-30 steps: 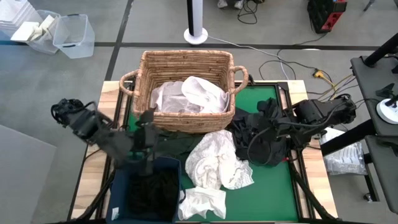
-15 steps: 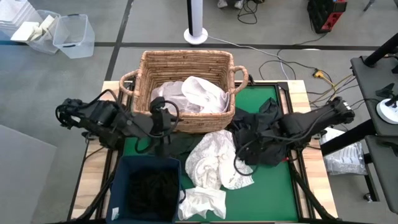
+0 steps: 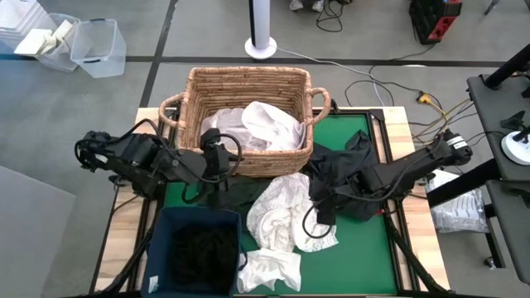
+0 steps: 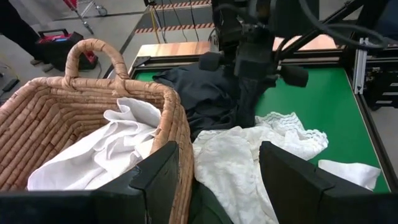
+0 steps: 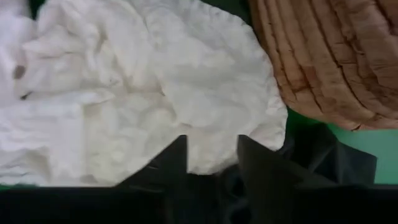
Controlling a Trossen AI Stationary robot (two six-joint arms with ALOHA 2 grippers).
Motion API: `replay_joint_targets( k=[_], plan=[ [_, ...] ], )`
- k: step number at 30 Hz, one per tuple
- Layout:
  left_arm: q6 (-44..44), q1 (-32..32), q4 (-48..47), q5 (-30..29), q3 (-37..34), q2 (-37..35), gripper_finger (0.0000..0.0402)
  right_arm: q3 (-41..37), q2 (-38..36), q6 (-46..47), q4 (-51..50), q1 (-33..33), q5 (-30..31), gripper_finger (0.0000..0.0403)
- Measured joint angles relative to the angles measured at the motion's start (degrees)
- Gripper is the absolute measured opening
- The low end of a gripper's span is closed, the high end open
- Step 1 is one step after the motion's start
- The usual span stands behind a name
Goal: Sort clothes
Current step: Put the white dress into the laundry basket
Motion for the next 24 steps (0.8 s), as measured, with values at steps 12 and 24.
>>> replay_joint_targets(
  k=[12, 24],
  plan=[
    [-1.7, 0.0, -4.5, 0.1, 0.0, 0.0, 0.0201, -8.7, 0.0, 1.4, 19.3, 2.3, -2.7, 0.0271],
    [-2.6, -0.1, -4.8, 0.1, 0.0, 0.0, 0.0201, -11.9, 1.2, 8.3, 19.2, 1.1, 4.0, 0.0293]
  ],
)
